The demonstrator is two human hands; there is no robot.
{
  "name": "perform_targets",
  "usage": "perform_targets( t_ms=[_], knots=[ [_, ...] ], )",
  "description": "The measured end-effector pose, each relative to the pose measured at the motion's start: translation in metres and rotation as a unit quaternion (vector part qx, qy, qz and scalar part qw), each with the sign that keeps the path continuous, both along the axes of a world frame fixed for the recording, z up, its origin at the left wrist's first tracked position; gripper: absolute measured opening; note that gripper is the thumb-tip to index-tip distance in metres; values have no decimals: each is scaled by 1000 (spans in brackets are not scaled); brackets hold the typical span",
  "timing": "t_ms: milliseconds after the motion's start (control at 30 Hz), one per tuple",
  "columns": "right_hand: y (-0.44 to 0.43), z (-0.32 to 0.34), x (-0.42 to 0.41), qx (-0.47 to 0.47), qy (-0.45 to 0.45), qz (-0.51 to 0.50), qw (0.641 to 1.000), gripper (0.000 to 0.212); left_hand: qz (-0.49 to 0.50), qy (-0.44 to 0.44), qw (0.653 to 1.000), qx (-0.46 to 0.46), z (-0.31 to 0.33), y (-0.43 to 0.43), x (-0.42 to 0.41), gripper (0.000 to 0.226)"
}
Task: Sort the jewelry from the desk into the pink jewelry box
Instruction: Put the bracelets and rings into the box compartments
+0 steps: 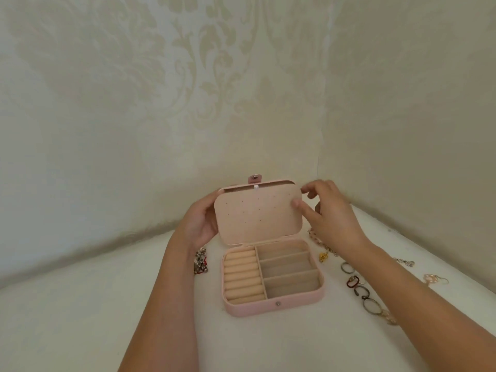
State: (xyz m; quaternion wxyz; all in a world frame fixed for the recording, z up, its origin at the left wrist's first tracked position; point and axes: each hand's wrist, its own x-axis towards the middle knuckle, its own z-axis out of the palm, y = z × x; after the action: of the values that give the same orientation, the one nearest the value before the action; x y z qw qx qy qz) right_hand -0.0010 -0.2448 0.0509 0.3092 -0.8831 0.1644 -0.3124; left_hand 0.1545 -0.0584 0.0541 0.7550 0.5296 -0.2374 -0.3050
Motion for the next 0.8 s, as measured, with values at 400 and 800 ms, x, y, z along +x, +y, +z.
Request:
perform_targets(
  t_ms=[400, 800],
  knots=[
    [5, -19, 9, 220, 85, 58, 970, 31, 2, -77, 995, 67, -10, 1, 8, 40],
    [16, -12, 5, 191, 104, 59, 974, 36, -27, -77, 990, 111, -6, 6, 10, 38]
  ],
)
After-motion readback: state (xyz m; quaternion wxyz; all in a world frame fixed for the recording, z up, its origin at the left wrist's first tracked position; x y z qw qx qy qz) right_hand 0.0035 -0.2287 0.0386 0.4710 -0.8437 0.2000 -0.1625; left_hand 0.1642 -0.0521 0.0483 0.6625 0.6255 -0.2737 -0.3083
